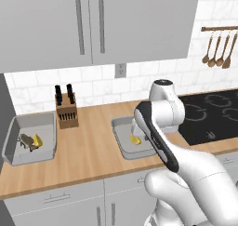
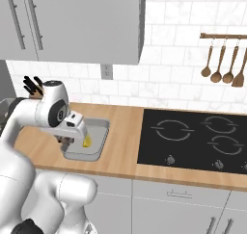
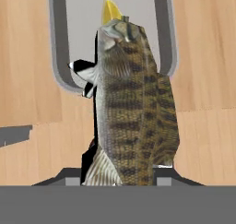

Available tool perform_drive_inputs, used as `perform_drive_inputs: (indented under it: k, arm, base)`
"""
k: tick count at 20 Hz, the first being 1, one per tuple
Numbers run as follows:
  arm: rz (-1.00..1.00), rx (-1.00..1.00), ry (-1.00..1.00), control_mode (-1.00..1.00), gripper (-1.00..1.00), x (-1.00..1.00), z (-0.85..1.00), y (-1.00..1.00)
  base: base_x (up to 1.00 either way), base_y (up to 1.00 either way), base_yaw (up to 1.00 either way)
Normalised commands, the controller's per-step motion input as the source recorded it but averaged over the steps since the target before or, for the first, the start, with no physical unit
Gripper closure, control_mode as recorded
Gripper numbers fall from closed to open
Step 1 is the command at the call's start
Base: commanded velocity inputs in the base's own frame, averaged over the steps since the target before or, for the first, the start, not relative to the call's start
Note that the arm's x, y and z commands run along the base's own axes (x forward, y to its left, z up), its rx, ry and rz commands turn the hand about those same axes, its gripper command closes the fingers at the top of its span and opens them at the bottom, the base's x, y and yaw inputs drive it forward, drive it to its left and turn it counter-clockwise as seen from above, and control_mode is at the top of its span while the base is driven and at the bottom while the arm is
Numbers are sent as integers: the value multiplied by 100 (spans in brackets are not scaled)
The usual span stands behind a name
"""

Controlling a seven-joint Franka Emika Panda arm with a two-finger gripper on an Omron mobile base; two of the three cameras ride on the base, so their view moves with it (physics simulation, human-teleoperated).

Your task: Place one lemon wedge and one fish in each tupperware on the nearby counter, to pack two identical lunches.

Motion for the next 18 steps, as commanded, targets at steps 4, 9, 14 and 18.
perform_drive_inputs:
  k: [4,9,14,18]
  arm:
    - [5,0,1,-100,100,90,-56,7]
    - [6,0,17,-100,100,100,-7,0]
    - [13,0,13,-100,100,71,-15,11]
    - [12,0,4,-100,100,14,-41,30]
  base:
    - [0,0,0]
    - [0,0,0]
    - [0,0,0]
    - [0,0,0]
